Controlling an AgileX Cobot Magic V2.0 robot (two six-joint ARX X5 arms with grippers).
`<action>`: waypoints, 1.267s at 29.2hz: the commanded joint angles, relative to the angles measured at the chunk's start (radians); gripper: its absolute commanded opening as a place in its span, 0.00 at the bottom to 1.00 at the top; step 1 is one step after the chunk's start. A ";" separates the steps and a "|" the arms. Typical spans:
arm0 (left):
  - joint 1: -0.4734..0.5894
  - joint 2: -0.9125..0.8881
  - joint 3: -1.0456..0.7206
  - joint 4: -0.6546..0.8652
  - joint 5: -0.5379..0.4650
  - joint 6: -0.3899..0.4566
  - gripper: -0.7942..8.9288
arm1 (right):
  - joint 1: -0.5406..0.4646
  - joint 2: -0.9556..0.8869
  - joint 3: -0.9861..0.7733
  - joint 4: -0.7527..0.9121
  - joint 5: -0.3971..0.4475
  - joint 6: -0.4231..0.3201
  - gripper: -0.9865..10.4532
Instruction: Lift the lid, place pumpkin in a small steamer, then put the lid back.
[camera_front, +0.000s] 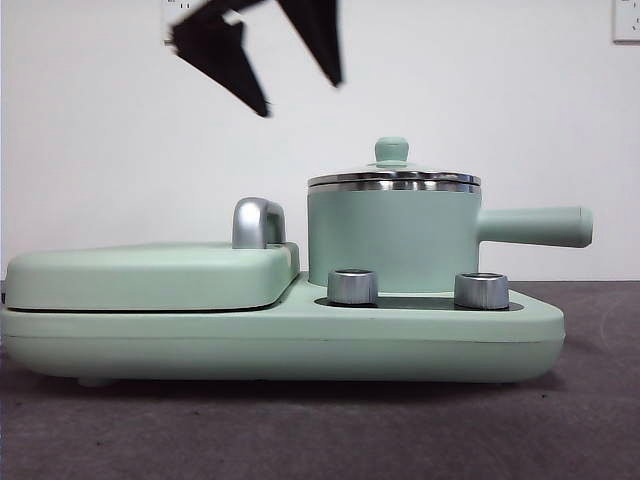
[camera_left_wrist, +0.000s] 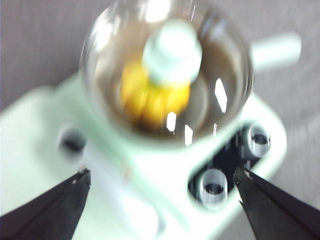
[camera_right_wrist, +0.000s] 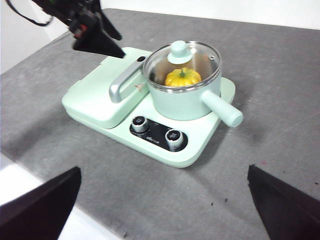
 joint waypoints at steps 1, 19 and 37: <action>0.011 -0.085 -0.014 -0.040 0.004 0.000 0.56 | 0.006 0.003 0.009 0.005 -0.005 0.014 0.60; 0.055 -0.978 -0.563 0.014 0.003 -0.195 0.56 | 0.006 0.003 0.009 0.004 -0.117 0.013 0.60; 0.055 -1.100 -0.564 -0.121 0.003 -0.210 0.10 | 0.006 0.003 0.010 -0.015 -0.141 -0.040 0.12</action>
